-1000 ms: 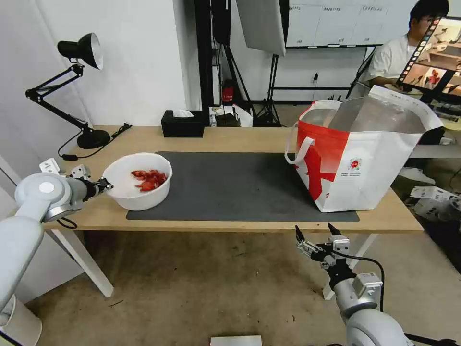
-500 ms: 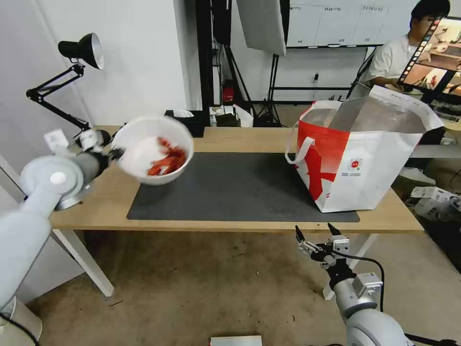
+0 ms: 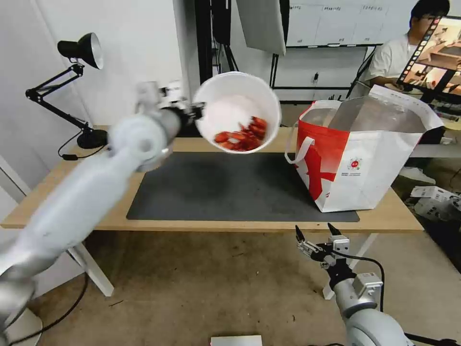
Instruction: Pick up the trash from the table and place it into the takeout bag.
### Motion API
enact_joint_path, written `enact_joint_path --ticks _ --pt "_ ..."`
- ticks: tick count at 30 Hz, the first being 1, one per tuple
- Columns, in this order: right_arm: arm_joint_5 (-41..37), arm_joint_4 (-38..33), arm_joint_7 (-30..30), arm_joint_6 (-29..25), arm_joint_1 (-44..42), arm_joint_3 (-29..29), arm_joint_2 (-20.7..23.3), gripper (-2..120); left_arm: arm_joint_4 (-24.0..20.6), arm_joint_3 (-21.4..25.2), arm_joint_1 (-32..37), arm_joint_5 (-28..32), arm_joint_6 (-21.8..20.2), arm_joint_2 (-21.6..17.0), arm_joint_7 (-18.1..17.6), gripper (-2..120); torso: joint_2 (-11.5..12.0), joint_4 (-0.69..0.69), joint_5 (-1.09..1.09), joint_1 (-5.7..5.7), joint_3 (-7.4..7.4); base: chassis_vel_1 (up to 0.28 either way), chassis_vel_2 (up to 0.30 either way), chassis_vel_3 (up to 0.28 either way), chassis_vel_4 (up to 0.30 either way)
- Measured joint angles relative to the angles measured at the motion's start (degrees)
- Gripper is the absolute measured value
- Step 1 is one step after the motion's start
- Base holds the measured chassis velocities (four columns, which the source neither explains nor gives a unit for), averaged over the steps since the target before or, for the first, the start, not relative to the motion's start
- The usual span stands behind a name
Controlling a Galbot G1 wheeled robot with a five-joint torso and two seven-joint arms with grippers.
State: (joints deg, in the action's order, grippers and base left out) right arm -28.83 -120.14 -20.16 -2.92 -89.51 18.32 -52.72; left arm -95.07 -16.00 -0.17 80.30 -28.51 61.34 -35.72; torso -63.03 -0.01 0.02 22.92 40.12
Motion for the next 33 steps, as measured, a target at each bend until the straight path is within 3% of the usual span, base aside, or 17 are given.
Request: enact_joint_path --ticks 2,5,6,12,13,16,19,23,29,33 --pt "0.0 0.0 0.0 0.0 0.0 0.0 0.0 100 1.6 -0.6 -1.5 -0.1 -0.1 1.8 -0.4 0 0.0 0.0 0.01 0.0 -0.01 0.0 0.0 0.0 0.0" --pt "0.0 0.0 0.0 0.0 0.0 0.0 0.0 100 9.7 -2.5 -7.3 -1.8 -0.4 10.4 -1.7 0 0.0 -0.01 0.02 0.01 0.0 0.0 0.0 0.0 0.0" --pt "0.0 0.0 0.0 0.0 0.0 0.0 0.0 100 9.7 -2.5 -7.3 -1.8 -0.4 10.4 -1.7 0 0.0 -0.01 0.02 0.01 0.0 0.0 0.0 0.0 0.0" --pt "0.0 0.0 0.0 0.0 0.0 0.0 0.0 100 19.5 -4.5 -12.0 -3.8 -0.6 21.2 -2.2 0 0.0 0.01 0.0 0.0 0.0 0.0 0.0 0.0 0.0" --pt "0.0 0.0 0.0 0.0 0.0 0.0 0.0 100 19.5 -4.5 -12.0 -3.8 -0.6 21.2 -2.2 0 0.0 0.01 0.0 0.0 0.0 0.0 0.0 0.0 0.0" --pt "0.0 0.0 0.0 0.0 0.0 0.0 0.0 100 25.3 -5.9 -13.8 -6.5 -0.7 27.8 -2.1 0 0.0 -0.02 0.01 0.0 -0.01 0.0 0.0 0.0 0.0" --pt "0.0 0.0 0.0 0.0 0.0 0.0 0.0 100 28.9 -7.7 -14.7 -10.4 -0.6 30.5 -1.8 0 0.0 -0.04 0.02 -0.01 -0.01 0.0 0.0 0.0 0.0" --pt "0.0 0.0 0.0 0.0 0.0 0.0 0.0 100 30.8 -11.2 -15.0 -14.7 -0.3 30.7 0.3 0 0.0 0.04 -0.01 0.0 0.0 0.0 0.0 0.0 0.0" --pt "0.0 0.0 0.0 0.0 0.0 0.0 0.0 100 29.9 -13.1 -13.5 -17.1 0.8 30.0 3.4 0 0.0 0.01 -0.01 0.0 -0.01 0.0 0.0 0.0 0.0" --pt "0.0 0.0 0.0 0.0 0.0 0.0 0.0 100 28.2 -14.9 -12.2 -18.4 4.0 29.3 7.2 0 0.0 0.02 -0.02 0.0 -0.01 0.0 0.0 0.0 0.0"
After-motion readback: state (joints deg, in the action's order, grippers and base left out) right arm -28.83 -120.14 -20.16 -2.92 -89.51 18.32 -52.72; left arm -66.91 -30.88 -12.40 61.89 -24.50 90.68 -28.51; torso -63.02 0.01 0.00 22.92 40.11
